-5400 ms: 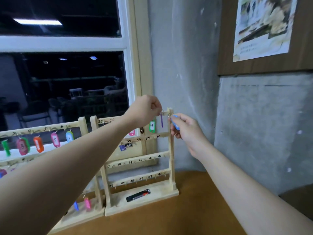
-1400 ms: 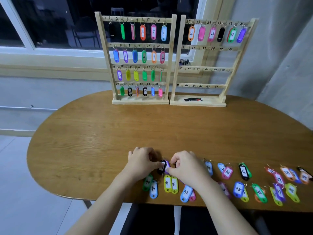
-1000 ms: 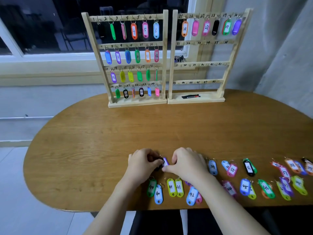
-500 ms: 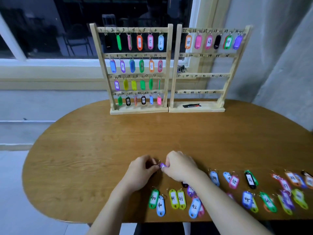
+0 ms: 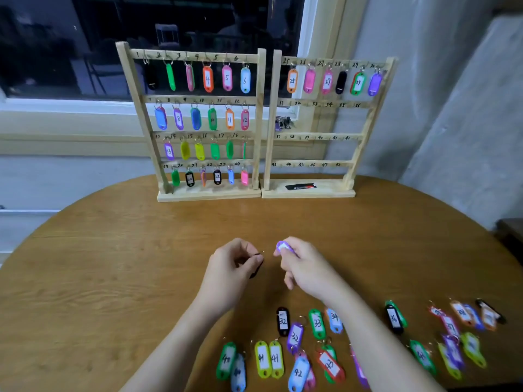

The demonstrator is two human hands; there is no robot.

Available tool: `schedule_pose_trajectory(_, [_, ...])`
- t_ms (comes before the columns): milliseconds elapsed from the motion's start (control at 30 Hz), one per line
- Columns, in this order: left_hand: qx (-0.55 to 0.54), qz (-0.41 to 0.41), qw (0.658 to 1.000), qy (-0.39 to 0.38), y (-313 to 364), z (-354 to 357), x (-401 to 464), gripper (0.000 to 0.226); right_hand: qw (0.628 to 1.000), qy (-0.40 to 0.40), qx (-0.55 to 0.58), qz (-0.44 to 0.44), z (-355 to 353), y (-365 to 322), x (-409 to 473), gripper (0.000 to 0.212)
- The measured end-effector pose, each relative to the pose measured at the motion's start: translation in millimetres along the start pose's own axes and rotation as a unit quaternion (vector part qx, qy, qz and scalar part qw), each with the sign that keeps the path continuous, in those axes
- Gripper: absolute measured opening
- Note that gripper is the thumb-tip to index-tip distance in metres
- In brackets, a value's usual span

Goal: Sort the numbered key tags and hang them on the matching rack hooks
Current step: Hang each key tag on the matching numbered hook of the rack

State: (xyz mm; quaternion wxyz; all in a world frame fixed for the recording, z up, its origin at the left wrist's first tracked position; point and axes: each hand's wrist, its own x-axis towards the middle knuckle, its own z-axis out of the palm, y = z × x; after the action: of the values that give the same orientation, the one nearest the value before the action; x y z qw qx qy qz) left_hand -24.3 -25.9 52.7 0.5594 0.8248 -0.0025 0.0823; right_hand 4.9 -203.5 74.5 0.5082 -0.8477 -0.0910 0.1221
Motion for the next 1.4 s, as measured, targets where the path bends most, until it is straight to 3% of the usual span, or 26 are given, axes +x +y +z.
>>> schedule_pose_trajectory(133, [-0.04, 0.025, 0.999, 0.016, 32, 7, 31, 0.012, 0.988, 0.055, 0.142, 0.023, -30, -18, 9, 0.03])
schedule_pose_trajectory(333, [-0.065, 0.065, 0.995, 0.046, 89, 17, 100, 0.012, 0.971, 0.136, 0.197, -0.023, -72, -36, 38, 0.034])
schedule_pose_trajectory(667, [-0.004, 0.121, 0.99, 0.068, 131, 19, 181, 0.01, 0.968, 0.159, 0.185, -0.06, -107, -51, 82, 0.026])
schedule_pose_trajectory(867, [-0.051, 0.103, 0.988, 0.107, 131, 17, 214, 0.01, 0.969, 0.191, 0.102, -0.121, -131, -65, 104, 0.027])
schedule_pose_trajectory(1100, [0.01, 0.148, 0.976, 0.158, 136, 21, 245, 0.011, 0.954, 0.239, 0.115, -0.141, -140, -82, 130, 0.024])
schedule_pose_trajectory(1400, [0.008, 0.172, 0.967, 0.186, 137, 22, 271, 0.012, 0.958, 0.225, 0.108, -0.142, -138, -107, 168, 0.024])
